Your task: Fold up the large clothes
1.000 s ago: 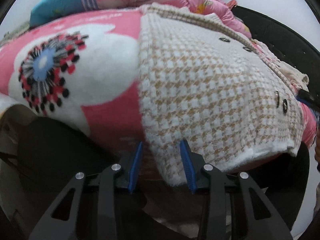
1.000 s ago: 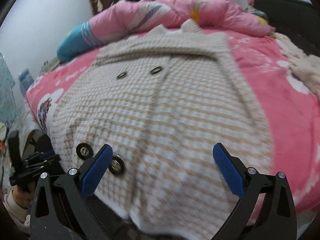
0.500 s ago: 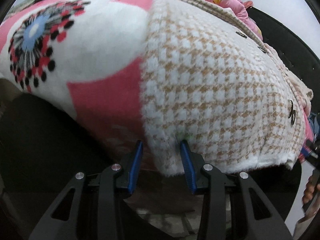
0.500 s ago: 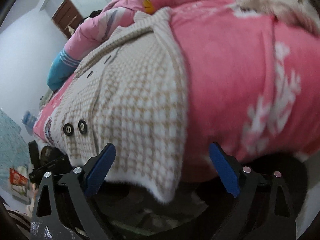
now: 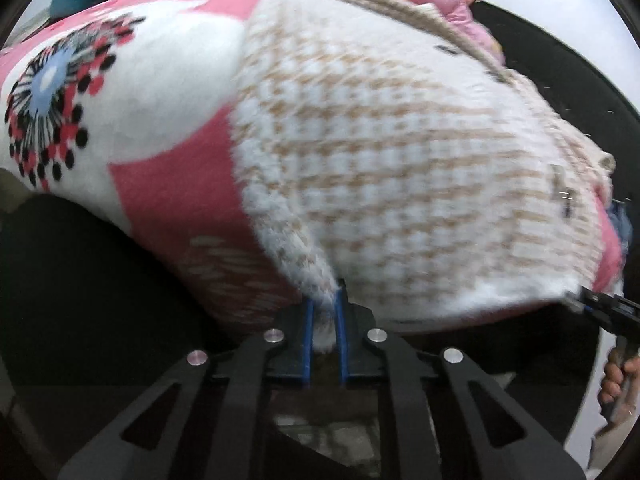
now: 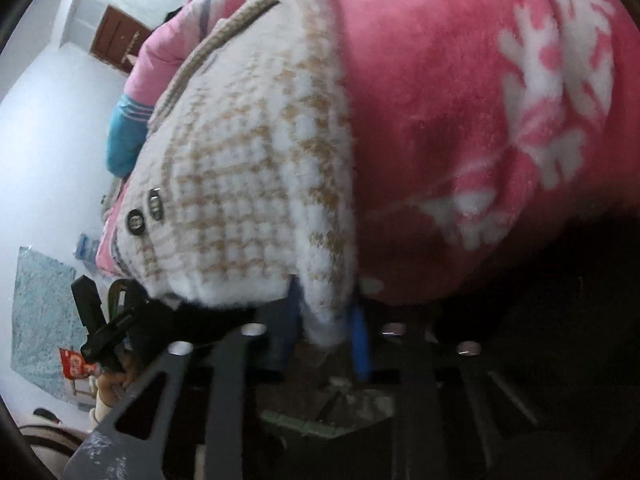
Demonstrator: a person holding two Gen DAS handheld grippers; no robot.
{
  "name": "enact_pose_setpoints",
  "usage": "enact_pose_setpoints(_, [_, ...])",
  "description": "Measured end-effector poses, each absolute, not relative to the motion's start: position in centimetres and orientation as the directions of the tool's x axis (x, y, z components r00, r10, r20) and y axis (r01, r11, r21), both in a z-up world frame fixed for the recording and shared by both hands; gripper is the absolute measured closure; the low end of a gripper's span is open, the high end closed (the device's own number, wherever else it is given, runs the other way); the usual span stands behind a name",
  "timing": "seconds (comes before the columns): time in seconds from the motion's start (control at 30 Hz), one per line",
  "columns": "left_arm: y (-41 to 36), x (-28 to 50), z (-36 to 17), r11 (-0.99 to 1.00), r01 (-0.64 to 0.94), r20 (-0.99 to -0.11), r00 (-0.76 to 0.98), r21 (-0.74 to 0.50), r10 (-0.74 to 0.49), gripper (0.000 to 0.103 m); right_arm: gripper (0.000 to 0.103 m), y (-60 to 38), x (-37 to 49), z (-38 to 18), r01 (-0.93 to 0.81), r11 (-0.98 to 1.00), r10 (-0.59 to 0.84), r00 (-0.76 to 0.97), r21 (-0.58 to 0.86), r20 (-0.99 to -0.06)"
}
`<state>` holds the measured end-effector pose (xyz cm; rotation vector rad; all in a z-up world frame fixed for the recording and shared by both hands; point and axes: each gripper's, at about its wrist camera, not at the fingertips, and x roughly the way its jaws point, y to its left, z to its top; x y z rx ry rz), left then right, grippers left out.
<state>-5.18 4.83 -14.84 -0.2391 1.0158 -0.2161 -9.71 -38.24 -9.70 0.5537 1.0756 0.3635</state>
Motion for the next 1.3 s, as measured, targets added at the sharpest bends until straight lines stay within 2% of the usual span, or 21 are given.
enact_pose_setpoints(0.2, [5.2, -7.7, -10.1, 0.904, 0.152, -0.723, 0.554, -0.399, -0.412, 0.095, 0.097, -38.6, -12.0, -5.2, -0.11, 0.775, 0.582, 0.508, 0.623, -0.635])
enact_pose_setpoints(0.43, [7.7, -7.4, -3.0, 0.796, 0.218, -0.528, 0.646, -0.564, -0.551, 0.096, 0.097, -38.6, -9.3, 0.8, -0.217, 0.709, 0.635, 0.61, 0.671, -0.475])
enact_pose_setpoints(0.53, [9.1, -5.7, -0.7, 0.771, 0.246, -0.464, 0.679, -0.587, -0.569, 0.096, 0.097, -38.2, -6.3, 2.8, -0.246, 0.69, 0.644, 0.638, 0.68, -0.423])
enact_pose_setpoints(0.67, [9.9, -1.5, 0.9, 0.769, 0.222, -0.432, 0.719, -0.6, -0.544, 0.096, 0.097, -37.7, -2.2, 4.6, -0.267, 0.686, 0.639, 0.665, 0.676, -0.387])
enact_pose_setpoints(0.87, [11.7, 5.6, 1.3, 0.776, 0.151, -0.436, 0.754, -0.612, -0.491, 0.096, 0.097, -38.1, 4.8, 5.8, -0.269, 0.688, 0.628, 0.686, 0.674, -0.367])
enact_pose_setpoints(1.07, [12.3, 13.0, -2.3, 0.83, 0.039, -0.542, 0.74, -0.557, -0.399, 0.093, 0.095, -38.7, 12.5, 1.7, -0.176, 0.706, 0.584, 0.693, 0.686, -0.422])
enact_pose_setpoints(1.17, [12.3, 15.5, -4.5, 0.83, 0.002, -0.6, 0.69, -0.557, -0.404, 0.092, 0.087, -38.6, 15.4, -1.9, -0.11, 0.709, 0.59, 0.633, 0.696, -0.501])
enact_pose_setpoints(1.2, [12.4, 16.0, -5.0, 0.829, -0.012, -0.62, 0.67, -0.559, -0.408, 0.09, 0.077, -38.6, 16.1, -3.3, -0.074, 0.716, 0.587, 0.602, 0.695, -0.541])
enact_pose_setpoints(1.23, [12.5, 16.5, -5.5, 0.824, -0.029, -0.639, 0.646, -0.566, -0.417, 0.087, 0.072, -38.6, 16.3, -4.0, -0.056, 0.713, 0.591, 0.585, 0.699, -0.556])
enact_pose_setpoints(1.27, [12.7, 16.7, -5.6, 0.809, -0.029, -0.636, 0.635, -0.587, -0.439, 0.083, 0.072, -38.8, 16.3, -4.6, -0.052, 0.692, 0.611, 0.575, 0.72, -0.545])
enact_pose_setpoints(1.3, [12.8, 16.7, -5.5, 0.798, -0.023, -0.626, 0.635, -0.602, -0.453, 0.073, 0.071, -39.1, 15.9, -4.5, -0.061, 0.677, 0.622, 0.58, 0.733, -0.526])
